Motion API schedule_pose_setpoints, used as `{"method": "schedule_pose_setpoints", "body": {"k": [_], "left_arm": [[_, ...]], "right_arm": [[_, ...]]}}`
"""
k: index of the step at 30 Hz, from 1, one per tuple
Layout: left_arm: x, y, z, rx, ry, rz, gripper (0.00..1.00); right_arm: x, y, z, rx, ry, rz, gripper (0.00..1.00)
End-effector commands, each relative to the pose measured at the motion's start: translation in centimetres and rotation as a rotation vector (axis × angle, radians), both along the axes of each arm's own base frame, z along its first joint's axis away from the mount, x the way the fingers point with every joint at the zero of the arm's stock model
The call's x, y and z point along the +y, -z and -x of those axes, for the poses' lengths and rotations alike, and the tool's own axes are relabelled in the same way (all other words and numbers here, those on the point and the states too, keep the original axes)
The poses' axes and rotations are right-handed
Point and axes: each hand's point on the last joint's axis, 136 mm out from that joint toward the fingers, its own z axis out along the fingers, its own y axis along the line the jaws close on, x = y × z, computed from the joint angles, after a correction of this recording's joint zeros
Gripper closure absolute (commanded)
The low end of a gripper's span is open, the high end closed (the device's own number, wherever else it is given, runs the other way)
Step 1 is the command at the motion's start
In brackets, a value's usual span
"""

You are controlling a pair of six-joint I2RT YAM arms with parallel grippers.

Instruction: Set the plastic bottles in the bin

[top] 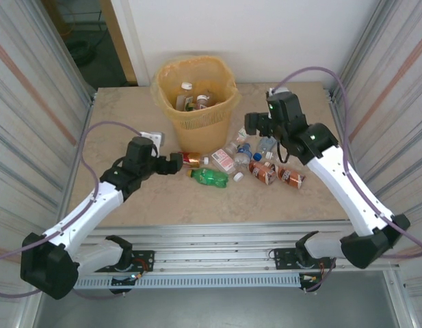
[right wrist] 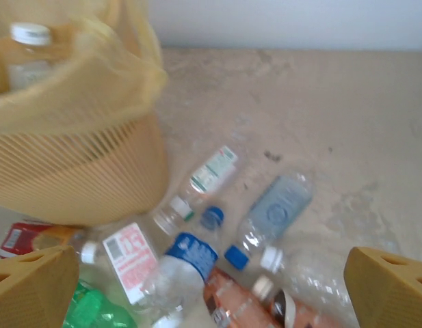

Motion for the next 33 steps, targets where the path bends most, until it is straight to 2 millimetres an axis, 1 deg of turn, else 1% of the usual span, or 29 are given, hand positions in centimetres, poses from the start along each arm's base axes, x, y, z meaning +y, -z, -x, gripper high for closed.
{"method": "schedule_pose_setpoints", "body": {"k": [1,4,6,9,12,15,22,28,33], "left_arm": [[-1.6,-0.5,1.0,-0.098,0.119,-0.08,0.01],[-3.9,0.2,2.4,-0.167,0.274,-0.197,0.01],[-5.7,0.8,3.4,-0.231,0.383,-0.293,0.01],[-8.1,1.6,4.4,-0.293,0.52,-0.39,0.01],[-10.4,2.6,5.1,-0.324,0.65,-0.418,0.02],[-12.2,3.8,5.5,-0.37,0.783,-0.45,0.1],[-14.1,6.0,4.4,-0.389,0.904,-0.57,0.1],[-14.9,8.9,3.1,-0.338,0.978,-0.682,0.1],[-15.4,9.9,2.1,-0.334,0.998,-0.728,0.1]], "right_arm": [[-2.3,1.2,1.1,0.021,0.107,-0.084,0.02],[-4.1,3.4,2.1,0.085,0.163,-0.111,0.02],[-4.8,4.4,2.6,0.118,0.182,-0.129,0.02],[-5.4,5.3,3.2,0.142,0.2,-0.143,0.02],[-5.8,5.8,3.5,0.154,0.217,-0.148,0.02],[-6.2,6.1,3.8,0.16,0.231,-0.15,0.02],[-7.1,6.7,4.0,0.177,0.261,-0.157,0.02],[-7.6,7.0,4.0,0.188,0.276,-0.172,0.02],[-7.9,7.0,4.2,0.188,0.279,-0.178,0.02]]}}
